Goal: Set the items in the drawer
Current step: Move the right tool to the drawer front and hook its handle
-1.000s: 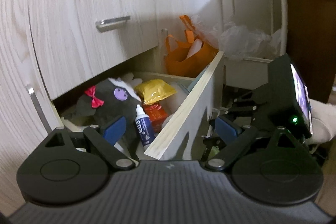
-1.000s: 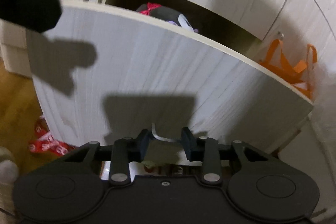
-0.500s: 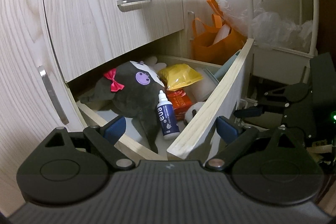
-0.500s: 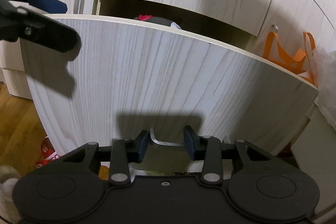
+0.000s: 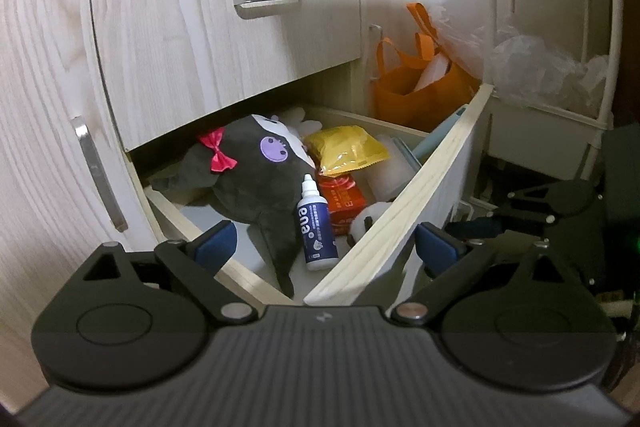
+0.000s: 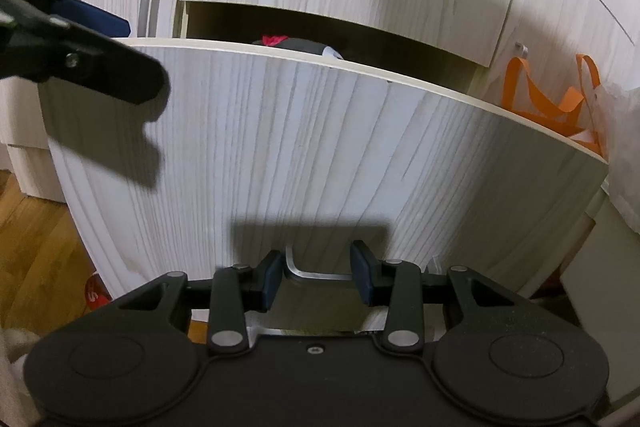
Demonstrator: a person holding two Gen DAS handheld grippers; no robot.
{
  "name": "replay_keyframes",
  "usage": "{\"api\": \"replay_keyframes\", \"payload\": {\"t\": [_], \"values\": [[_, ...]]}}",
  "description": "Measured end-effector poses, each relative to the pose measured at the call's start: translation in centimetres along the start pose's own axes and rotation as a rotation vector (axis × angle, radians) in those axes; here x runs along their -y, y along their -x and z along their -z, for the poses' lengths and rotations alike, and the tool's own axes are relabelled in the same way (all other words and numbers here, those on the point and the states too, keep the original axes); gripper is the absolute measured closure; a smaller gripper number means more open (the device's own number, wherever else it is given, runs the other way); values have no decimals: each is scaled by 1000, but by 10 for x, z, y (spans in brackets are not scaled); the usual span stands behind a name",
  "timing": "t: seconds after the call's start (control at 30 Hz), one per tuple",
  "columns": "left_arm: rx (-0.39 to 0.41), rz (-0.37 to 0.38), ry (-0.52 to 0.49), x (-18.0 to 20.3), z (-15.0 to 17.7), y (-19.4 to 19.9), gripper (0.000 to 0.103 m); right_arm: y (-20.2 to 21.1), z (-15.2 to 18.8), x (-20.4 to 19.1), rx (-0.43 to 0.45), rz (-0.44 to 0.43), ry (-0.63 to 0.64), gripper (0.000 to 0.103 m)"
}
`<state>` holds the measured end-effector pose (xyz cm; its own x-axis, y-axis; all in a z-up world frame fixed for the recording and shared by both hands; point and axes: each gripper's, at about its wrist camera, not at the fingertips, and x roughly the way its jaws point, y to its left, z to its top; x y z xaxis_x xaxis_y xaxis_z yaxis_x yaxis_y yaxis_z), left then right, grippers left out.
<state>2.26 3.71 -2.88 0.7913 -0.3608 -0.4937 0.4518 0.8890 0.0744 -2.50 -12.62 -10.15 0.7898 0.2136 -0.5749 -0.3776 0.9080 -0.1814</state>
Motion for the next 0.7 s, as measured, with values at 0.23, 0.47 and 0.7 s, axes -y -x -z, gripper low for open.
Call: {"api": "replay_keyframes", "payload": {"t": [0.23, 0.47, 0.7], "values": [[30, -20, -15, 5, 2, 1, 5, 0, 3, -1, 32, 8, -44, 59], [36, -16, 24, 4, 3, -4, 0, 1, 3, -3, 34, 8, -34, 59], [45, -41, 42, 4, 4, -7, 0, -2, 1, -2, 43, 3, -24, 59]]}}
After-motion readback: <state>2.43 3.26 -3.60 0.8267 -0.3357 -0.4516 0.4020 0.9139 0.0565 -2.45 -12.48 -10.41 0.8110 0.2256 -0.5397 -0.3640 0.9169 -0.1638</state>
